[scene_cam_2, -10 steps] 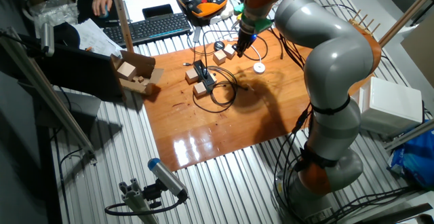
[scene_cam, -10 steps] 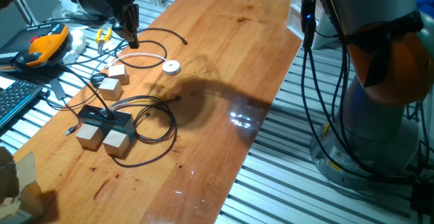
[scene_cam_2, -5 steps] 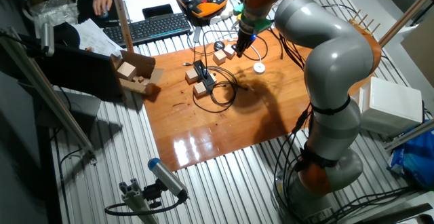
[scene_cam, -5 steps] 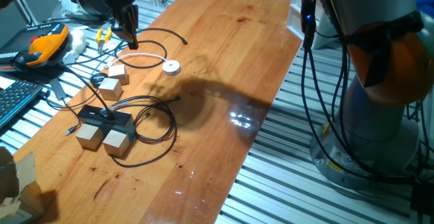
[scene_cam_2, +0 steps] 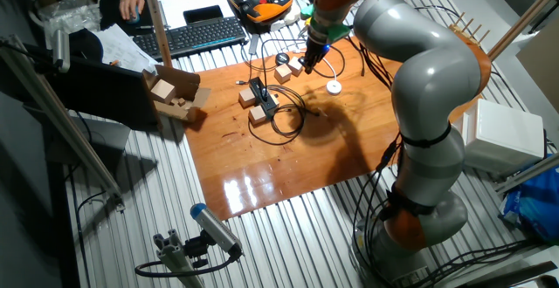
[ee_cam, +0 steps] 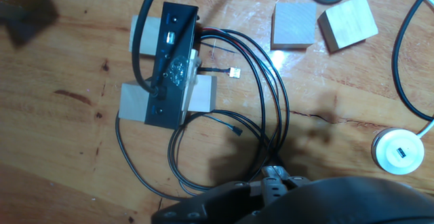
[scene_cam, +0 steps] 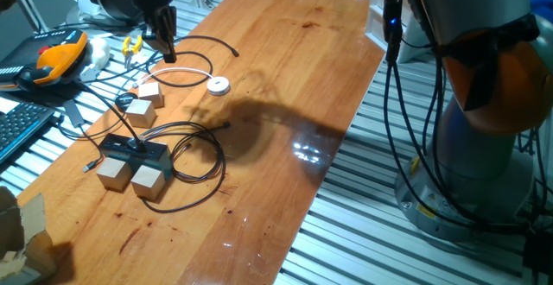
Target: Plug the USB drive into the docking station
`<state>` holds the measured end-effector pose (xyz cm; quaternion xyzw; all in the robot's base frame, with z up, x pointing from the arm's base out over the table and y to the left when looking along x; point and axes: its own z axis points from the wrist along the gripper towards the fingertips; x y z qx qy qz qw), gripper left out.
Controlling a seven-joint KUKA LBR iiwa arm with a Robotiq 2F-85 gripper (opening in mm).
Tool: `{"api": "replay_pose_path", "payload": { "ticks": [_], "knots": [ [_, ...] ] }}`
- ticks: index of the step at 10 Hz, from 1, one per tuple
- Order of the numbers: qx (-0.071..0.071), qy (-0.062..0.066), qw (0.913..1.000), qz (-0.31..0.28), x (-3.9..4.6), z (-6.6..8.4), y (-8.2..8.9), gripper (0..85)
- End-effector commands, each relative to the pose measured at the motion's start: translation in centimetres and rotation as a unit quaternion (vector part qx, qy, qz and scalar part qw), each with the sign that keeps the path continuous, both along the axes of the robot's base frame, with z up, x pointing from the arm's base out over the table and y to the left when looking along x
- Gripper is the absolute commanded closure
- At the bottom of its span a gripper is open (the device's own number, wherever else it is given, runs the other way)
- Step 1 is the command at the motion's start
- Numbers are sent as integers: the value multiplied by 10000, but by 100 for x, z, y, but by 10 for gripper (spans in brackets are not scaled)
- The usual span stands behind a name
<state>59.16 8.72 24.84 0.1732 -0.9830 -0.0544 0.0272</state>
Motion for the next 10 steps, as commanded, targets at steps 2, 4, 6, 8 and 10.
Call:
{"api": "replay_pose_path", "payload": {
  "ticks": [2,4,6,8,10],
  "knots": [
    [0,6,10000,4,0,0,0,850],
    [0,6,10000,4,0,-2,-2,850],
    [-12,41,10000,-46,1,-2,0,850],
    [67,142,9997,-189,10,-7,36,850],
    [14,187,9993,-338,28,-11,55,850]
  ]
}}
